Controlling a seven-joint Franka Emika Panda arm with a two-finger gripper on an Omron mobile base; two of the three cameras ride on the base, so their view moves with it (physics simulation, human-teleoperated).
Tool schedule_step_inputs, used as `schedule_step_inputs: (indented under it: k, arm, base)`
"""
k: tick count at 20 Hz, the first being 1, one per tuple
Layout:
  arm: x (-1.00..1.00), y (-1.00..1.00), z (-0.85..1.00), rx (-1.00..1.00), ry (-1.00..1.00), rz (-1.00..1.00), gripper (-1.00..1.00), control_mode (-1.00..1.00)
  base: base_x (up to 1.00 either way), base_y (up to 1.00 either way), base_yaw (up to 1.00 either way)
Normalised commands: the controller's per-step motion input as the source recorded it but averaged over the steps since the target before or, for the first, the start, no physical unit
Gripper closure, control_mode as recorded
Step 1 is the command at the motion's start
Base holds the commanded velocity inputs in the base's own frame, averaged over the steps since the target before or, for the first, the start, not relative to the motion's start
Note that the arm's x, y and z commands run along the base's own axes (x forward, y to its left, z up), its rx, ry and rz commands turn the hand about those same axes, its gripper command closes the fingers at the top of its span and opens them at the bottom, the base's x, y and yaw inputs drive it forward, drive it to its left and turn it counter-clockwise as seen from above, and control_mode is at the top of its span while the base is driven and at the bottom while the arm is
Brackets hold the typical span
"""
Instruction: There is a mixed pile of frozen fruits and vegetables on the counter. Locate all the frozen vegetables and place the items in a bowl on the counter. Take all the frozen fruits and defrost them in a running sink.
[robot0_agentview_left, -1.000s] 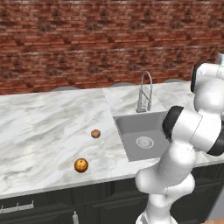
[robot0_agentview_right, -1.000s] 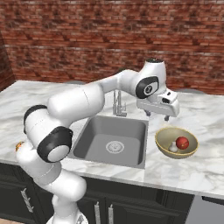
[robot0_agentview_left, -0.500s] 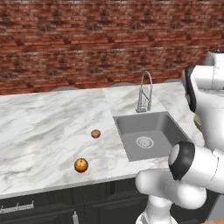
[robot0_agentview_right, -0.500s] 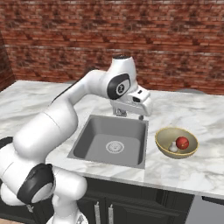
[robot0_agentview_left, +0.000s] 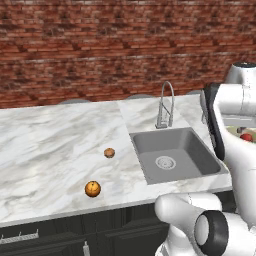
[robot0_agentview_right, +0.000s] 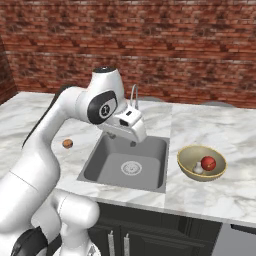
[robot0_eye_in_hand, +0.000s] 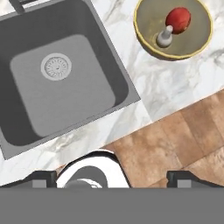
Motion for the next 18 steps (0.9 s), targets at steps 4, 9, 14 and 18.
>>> schedule_step_inputs:
  k: [4,9,14,18]
  arm:
    - [-0.58,0.73,-0.01,0.11,-0.07,0.08,-1.00,-1.00]
    - [-0.41,0.76,-0.05,0.11,-0.02,0.16,-1.00,-1.00]
    - [-0.27,0.80,-0.05,0.04,0.00,0.24,-1.00,-1.00]
    - [-0.25,0.87,-0.14,0.00,0.00,0.24,-1.00,-1.00]
  base:
    - [0.00,0.00,0.00]
    - [0.00,0.00,0.00]
    - [0.00,0.00,0.00]
    - [0.00,0.00,0.00]
